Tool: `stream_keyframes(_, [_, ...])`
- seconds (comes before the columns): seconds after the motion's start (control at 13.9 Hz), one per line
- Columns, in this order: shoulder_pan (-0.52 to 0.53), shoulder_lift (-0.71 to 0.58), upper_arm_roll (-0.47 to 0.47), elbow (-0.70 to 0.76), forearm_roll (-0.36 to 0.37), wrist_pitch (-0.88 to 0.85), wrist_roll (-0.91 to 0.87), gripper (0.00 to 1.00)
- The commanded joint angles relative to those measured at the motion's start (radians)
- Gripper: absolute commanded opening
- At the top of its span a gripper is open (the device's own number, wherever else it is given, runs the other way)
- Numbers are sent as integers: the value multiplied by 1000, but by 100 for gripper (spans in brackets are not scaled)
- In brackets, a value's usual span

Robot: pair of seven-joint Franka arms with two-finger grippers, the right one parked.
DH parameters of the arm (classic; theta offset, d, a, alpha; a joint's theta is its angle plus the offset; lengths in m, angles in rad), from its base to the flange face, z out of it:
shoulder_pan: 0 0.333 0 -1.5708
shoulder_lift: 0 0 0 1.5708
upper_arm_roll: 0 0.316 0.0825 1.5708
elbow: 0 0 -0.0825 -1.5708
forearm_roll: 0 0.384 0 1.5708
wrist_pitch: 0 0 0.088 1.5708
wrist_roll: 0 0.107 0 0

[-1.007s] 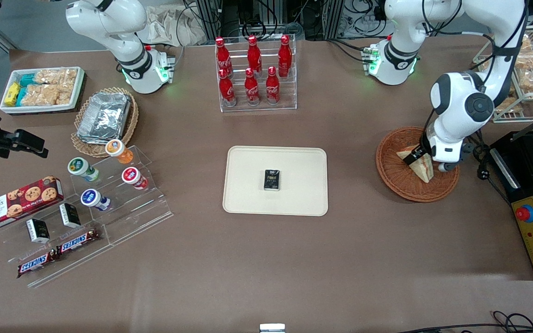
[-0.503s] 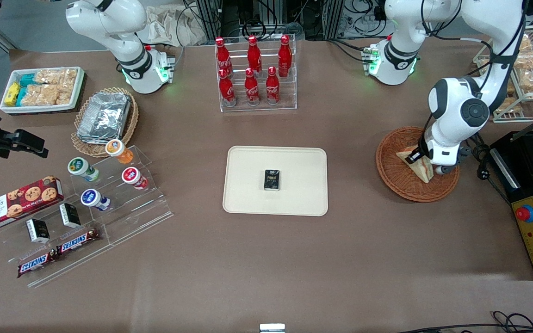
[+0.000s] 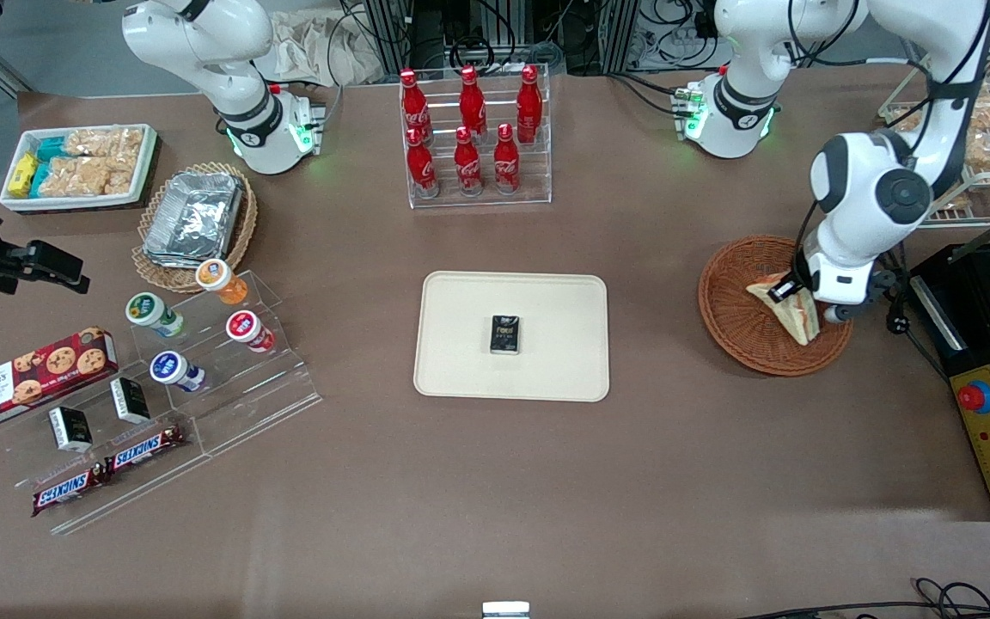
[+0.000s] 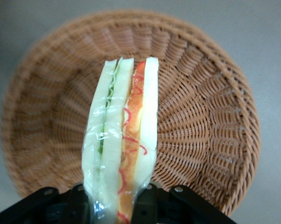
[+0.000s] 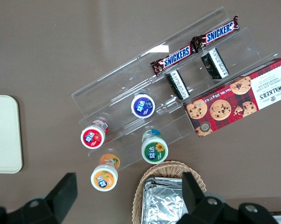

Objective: Place sandwich from basket to tray
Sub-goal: 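Lift the sandwich up out of the basket with the left gripper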

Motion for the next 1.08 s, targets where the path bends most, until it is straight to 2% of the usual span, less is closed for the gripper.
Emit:
stream_keyframes(0.0, [7, -91, 39, 80, 18, -161, 78, 0])
stream_keyframes(0.22, [7, -89, 38, 271, 31, -405, 99, 0])
stream_keyframes(0.58, [7, -77, 33, 611, 36, -796, 366, 0])
stream_keyframes(0.79, [4, -51, 7, 769, 19, -896, 472, 0])
stream_keyframes(1.01, [2, -31, -97, 861, 18, -935, 463, 0])
